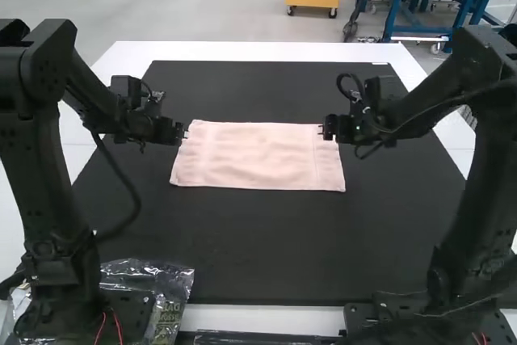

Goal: Fold the towel.

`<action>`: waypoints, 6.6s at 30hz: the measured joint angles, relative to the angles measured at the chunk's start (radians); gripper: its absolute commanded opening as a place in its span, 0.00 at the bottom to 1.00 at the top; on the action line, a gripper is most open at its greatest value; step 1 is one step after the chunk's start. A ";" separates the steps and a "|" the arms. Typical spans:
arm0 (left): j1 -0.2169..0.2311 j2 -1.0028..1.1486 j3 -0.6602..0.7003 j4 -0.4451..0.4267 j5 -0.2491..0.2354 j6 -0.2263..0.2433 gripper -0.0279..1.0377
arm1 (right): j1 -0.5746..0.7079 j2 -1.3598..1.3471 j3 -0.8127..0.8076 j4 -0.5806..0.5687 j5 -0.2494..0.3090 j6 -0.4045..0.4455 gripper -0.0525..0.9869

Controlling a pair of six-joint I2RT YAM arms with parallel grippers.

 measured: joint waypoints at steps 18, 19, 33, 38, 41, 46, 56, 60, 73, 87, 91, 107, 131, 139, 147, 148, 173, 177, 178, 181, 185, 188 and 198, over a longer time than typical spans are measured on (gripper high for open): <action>-0.021 0.097 0.077 0.002 0.022 0.003 0.92 | 0.000 0.161 0.111 0.051 0.029 -0.021 0.93; -0.021 0.101 0.082 0.004 0.022 0.004 0.92 | 0.000 0.169 0.116 0.052 0.031 -0.021 0.93; -0.026 0.191 0.152 0.007 0.022 0.004 0.92 | 0.000 0.267 0.186 0.053 0.058 -0.042 0.93; -0.026 0.208 0.169 0.008 0.021 0.009 0.90 | 0.000 0.286 0.201 0.057 0.062 -0.053 0.92; -0.026 0.219 0.179 0.010 0.021 0.012 0.90 | 0.000 0.291 0.204 0.060 0.071 -0.066 0.92; -0.026 0.227 0.188 0.013 0.022 0.025 0.90 | 0.001 0.294 0.204 0.060 0.074 -0.083 0.92; -0.016 0.275 0.207 0.075 0.050 0.060 0.04 | -0.009 0.320 0.229 0.067 0.076 -0.139 0.03; -0.011 0.275 0.208 0.073 0.079 0.059 0.04 | -0.013 0.320 0.228 0.068 0.062 -0.148 0.03; -0.003 0.175 0.235 -0.165 0.150 0.045 0.04 | -0.043 0.185 0.230 -0.061 0.009 -0.135 0.03; 0.046 -0.055 0.058 -0.211 0.199 0.064 0.04 | -0.076 0.007 0.027 -0.065 -0.059 -0.132 0.03; 0.054 -0.109 -0.005 -0.217 0.207 0.072 0.04 | -0.084 -0.045 -0.025 -0.069 -0.079 -0.132 0.03; 0.056 -0.323 -0.154 -0.324 0.205 0.090 0.04 | -0.092 -0.238 -0.203 -0.098 -0.102 -0.131 0.03; 0.127 -0.418 -0.385 -0.200 0.149 0.136 0.94 | -0.097 -0.210 -0.346 -0.062 -0.086 -0.127 0.92; 0.178 -0.465 -0.371 -0.158 0.184 0.074 0.94 | -0.077 -0.210 -0.313 -0.059 -0.086 -0.112 0.92; 0.178 -0.472 -0.371 -0.182 0.195 0.062 0.94 | -0.032 -0.161 -0.313 -0.026 -0.085 -0.104 0.92; 0.178 -0.476 -0.371 -0.183 0.195 0.061 0.94 | -0.032 -0.151 -0.313 -0.024 -0.086 -0.104 0.92; 0.178 -0.515 -0.371 -0.185 0.206 0.031 0.94 | -0.179 -0.126 -0.237 -0.153 -0.180 -0.124 0.03; 0.178 -0.515 -0.371 -0.176 0.206 0.028 0.94 | -0.323 -0.240 -0.223 -0.249 -0.180 -0.183 0.03; 0.178 -0.514 -0.371 -0.172 0.206 0.026 0.94 | -0.344 -0.260 -0.216 -0.269 -0.180 -0.196 0.03; 0.178 -0.515 -0.371 -0.157 0.206 0.018 0.94 | -0.359 -0.292 -0.197 -0.316 -0.181 -0.227 0.03; 0.163 -0.514 -0.371 -0.139 0.206 0.006 0.94 | -0.327 -0.299 -0.195 -0.337 -0.183 -0.241 0.03; 0.141 -0.515 -0.371 -0.126 0.205 -0.001 0.94 | -0.257 -0.299 -0.195 -0.335 -0.183 -0.235 0.03; 0.126 -0.515 -0.371 -0.112 0.205 -0.002 0.94 | 0.026 -0.299 -0.154 -0.257 -0.167 -0.134 0.03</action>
